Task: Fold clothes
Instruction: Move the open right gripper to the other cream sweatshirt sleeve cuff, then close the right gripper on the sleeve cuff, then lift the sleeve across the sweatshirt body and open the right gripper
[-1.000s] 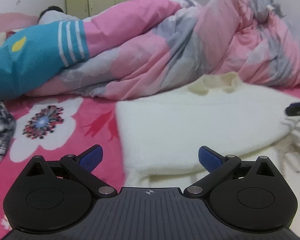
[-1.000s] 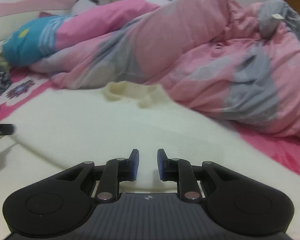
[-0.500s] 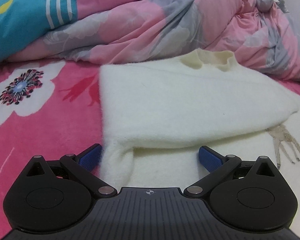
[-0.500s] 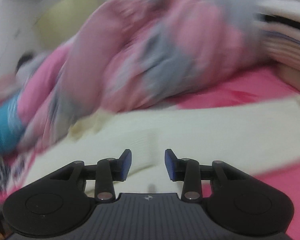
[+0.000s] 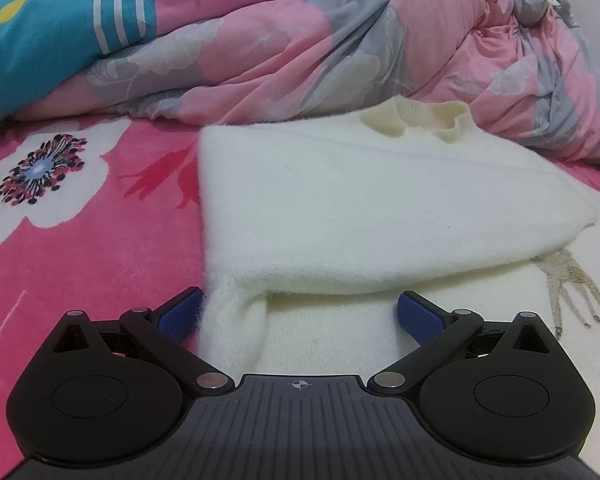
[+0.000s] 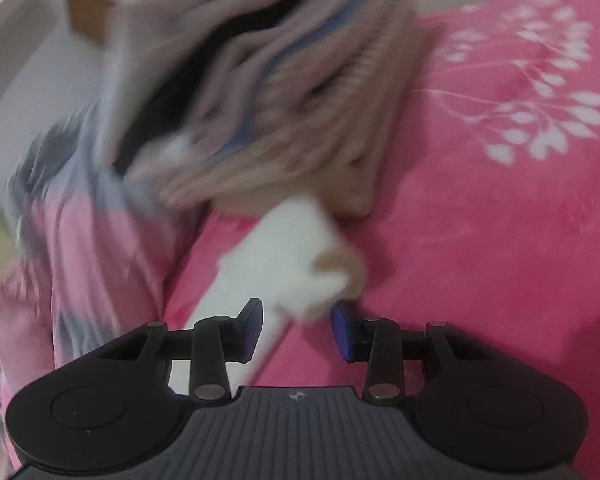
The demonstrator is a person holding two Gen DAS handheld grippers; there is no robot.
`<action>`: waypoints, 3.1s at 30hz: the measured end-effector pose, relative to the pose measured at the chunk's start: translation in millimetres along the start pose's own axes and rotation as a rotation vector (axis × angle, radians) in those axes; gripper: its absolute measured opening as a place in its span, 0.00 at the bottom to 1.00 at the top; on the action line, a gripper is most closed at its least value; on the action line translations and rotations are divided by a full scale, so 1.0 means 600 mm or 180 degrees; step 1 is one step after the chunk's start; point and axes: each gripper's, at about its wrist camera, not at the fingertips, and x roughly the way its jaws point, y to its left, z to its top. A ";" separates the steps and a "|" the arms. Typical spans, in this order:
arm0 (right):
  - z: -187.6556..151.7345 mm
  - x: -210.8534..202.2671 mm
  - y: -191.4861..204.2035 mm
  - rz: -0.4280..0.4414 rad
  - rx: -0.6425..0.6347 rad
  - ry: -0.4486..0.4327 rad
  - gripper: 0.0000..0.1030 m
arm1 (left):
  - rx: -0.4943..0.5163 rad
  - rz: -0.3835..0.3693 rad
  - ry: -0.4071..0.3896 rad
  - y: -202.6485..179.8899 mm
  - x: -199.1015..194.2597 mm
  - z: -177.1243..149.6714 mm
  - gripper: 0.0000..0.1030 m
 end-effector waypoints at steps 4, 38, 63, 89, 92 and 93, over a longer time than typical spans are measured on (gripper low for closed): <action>0.006 -0.002 0.011 -0.0123 -0.0115 -0.0188 0.39 | 0.0004 0.0005 0.0001 0.000 0.000 -0.001 1.00; -0.101 -0.093 0.373 -0.0018 -0.3313 0.0118 0.03 | -0.0040 -0.0028 -0.0003 0.002 0.000 -0.001 1.00; -0.492 -0.044 0.826 0.1649 -0.3483 0.1382 0.03 | -0.0399 -0.0164 -0.0027 0.072 -0.034 0.009 1.00; -0.842 0.097 0.755 0.2197 -0.3476 0.2862 0.07 | -0.0145 -0.0355 0.0012 0.084 -0.037 -0.010 1.00; -0.796 0.064 0.747 0.2312 -0.3723 0.2525 0.09 | -0.0163 -0.0368 0.0004 0.085 -0.038 -0.009 1.00; -0.783 0.052 0.740 0.2319 -0.3868 0.2408 0.11 | -0.0176 -0.0377 -0.0004 0.085 -0.040 -0.008 1.00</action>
